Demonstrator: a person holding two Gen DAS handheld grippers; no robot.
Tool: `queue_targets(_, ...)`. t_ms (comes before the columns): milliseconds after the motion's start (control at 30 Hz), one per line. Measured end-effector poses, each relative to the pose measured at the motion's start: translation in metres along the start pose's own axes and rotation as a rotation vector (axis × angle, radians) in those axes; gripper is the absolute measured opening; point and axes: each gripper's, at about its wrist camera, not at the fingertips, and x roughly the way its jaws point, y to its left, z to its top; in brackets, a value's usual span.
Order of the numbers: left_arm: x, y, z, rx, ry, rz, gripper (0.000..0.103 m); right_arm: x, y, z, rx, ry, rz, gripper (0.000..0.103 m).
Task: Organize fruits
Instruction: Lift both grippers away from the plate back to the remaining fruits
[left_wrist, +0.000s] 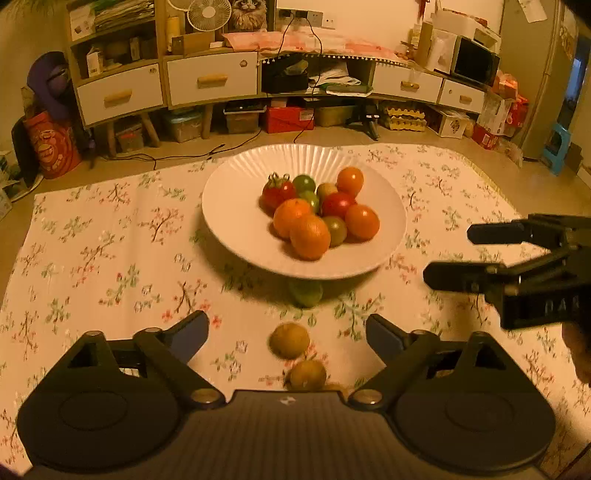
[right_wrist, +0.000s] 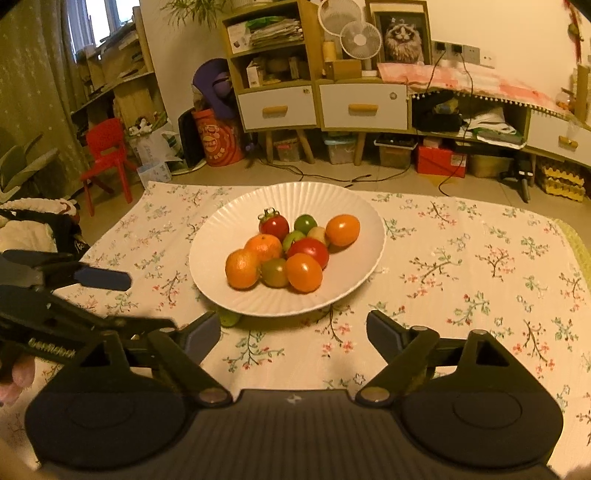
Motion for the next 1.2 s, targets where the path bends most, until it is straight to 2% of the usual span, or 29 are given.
queue_targets(100,0.001,0.001,-0.009,-0.013,0.005,0.006,0.099,0.003,-0.001,-0.004,0.012,0.009,-0.015,0.092)
queue_targets(367,0.006,0.005,-0.037,-0.059,0.037,-0.01,0.099,0.01,-0.001,-0.016,0.019,0.049,-0.044,0.096)
queue_targets(533,0.006,0.001,-0.047,-0.057,0.024,-0.006,0.099,0.015,0.003,-0.023,0.001,0.078,-0.057,0.096)
queue_targets(700,0.011,-0.009,-0.06,-0.083,0.036,-0.023,0.099,0.016,0.007,-0.027,0.002,0.111,-0.036,0.097)
queue_targets(867,0.012,-0.017,-0.066,-0.079,0.016,0.013,0.098,0.019,0.012,-0.029,0.003,0.131,-0.031,0.097)
queue_targets(967,0.012,-0.018,-0.068,-0.096,0.003,0.003,0.092,0.021,0.014,-0.029,0.001,0.133,-0.029,0.098)
queue_targets(1033,0.01,-0.021,-0.069,-0.088,-0.01,0.002,0.085,0.023,0.015,-0.03,-0.006,0.135,-0.039,0.098)
queue_targets(1200,0.005,-0.025,-0.07,-0.06,-0.03,-0.025,0.059,0.026,0.017,-0.032,-0.001,0.145,-0.037,0.098)
